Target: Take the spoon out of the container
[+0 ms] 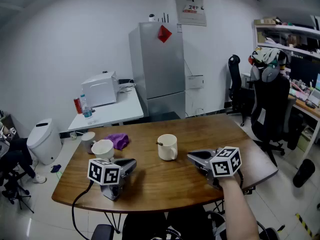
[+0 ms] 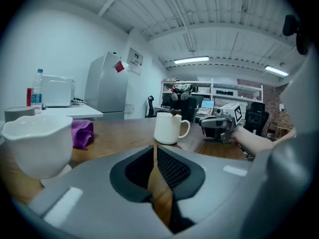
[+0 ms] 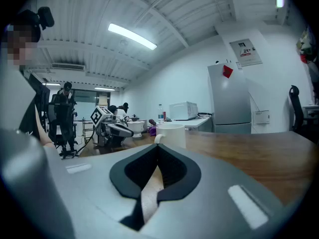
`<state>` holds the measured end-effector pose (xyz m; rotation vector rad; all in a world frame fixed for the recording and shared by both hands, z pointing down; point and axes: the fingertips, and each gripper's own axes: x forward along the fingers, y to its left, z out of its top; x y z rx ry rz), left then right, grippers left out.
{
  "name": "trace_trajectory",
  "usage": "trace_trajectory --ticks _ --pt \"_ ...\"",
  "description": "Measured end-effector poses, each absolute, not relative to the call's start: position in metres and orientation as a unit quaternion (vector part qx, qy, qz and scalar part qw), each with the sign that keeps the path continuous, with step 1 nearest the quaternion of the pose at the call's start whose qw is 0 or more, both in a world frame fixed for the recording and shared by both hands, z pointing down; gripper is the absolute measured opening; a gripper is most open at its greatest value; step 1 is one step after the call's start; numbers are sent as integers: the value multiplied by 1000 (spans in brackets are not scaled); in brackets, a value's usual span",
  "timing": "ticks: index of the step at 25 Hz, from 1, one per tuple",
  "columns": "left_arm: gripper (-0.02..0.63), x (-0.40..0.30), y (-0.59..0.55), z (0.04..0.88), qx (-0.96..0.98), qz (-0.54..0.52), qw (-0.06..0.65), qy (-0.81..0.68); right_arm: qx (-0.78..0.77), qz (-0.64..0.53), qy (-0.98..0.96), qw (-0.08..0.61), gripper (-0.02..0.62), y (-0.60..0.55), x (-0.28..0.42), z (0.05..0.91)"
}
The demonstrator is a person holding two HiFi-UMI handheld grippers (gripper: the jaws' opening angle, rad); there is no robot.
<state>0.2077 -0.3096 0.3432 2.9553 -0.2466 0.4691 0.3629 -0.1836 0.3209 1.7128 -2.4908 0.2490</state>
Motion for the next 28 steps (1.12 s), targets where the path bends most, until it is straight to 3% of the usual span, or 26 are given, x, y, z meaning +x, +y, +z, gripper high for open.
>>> trace_trajectory --ticks 28 --pt "21 222 -303 342 982 155 71 -84 588 86 -803 54 3 -173 381 319"
